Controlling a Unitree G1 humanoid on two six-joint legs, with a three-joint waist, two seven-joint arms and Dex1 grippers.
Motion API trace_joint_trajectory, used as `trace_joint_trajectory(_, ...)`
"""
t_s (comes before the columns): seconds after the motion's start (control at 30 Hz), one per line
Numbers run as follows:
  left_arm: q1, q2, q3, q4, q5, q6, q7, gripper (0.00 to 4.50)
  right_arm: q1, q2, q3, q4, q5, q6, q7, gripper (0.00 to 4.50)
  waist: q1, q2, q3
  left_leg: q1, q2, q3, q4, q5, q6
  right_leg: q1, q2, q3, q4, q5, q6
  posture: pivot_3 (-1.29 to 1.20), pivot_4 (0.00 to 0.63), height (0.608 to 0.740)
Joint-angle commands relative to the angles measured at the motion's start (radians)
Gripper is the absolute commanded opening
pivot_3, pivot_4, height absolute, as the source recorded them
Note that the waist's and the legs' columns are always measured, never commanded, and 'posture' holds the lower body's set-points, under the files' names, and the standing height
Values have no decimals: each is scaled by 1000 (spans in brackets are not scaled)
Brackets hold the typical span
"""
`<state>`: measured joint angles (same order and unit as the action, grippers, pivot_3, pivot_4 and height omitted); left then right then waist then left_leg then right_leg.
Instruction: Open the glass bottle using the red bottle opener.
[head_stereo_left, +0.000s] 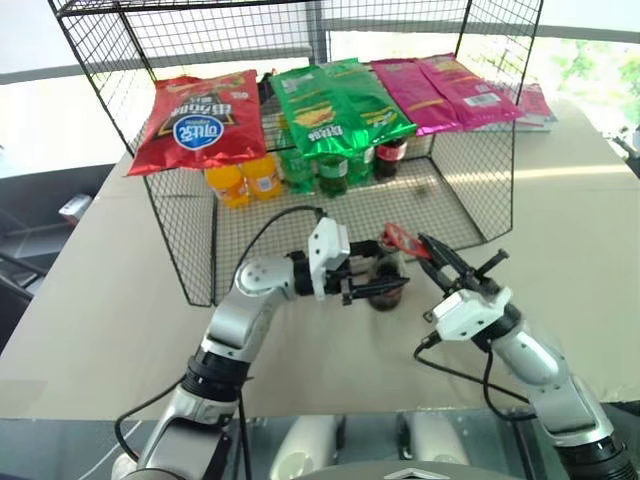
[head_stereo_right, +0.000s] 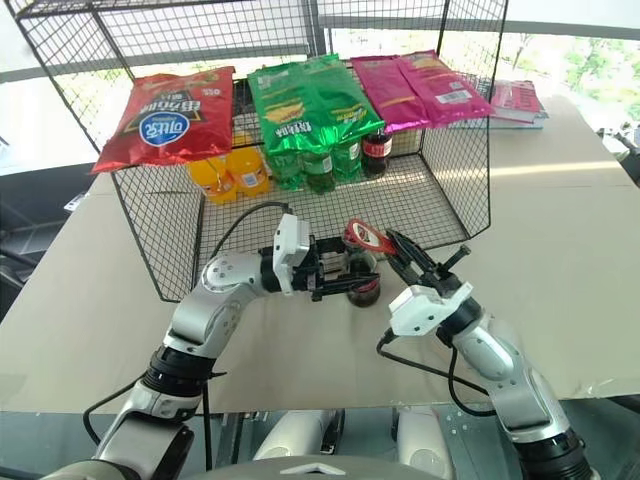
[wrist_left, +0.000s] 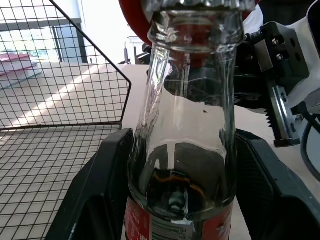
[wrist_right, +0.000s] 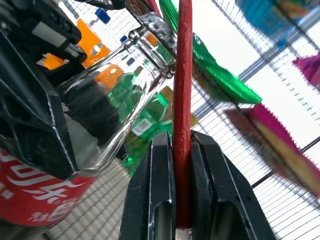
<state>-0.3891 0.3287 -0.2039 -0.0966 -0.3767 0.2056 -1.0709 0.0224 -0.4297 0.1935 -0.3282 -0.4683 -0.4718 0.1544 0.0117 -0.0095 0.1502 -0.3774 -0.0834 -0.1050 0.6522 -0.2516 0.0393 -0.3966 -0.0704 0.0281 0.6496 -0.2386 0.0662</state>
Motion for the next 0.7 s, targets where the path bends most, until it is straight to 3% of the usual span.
trace_joint_trajectory(0.03, -28, -16, 0, -10, -23, 7, 4, 2271, 27, -8, 100, 94, -150, -54, -19, 0, 0, 0, -2, 0, 0, 0, 0, 0, 0, 0, 0, 0, 0, 0, 0, 0, 150, 740)
trace_joint_trajectory(0.4, -57, -37, -17, 20, 1, 23, 23, 2271, 10, -54, 76, 112, -238, -32, -57, 0, 0, 1, -8, 2, 0, 0, 0, 0, 0, 2, 0, 0, 0, 0, 0, 0, 150, 740)
trace_joint_trajectory(0.7, -64, -36, -44, 48, 35, 25, 9, 2271, -77, -270, -20, -42, -121, 10, 151, 0, 2, 3, -9, 3, 0, -2, 0, -2, 4, 4, 0, -1, -2, 0, 0, 0, 150, 740)
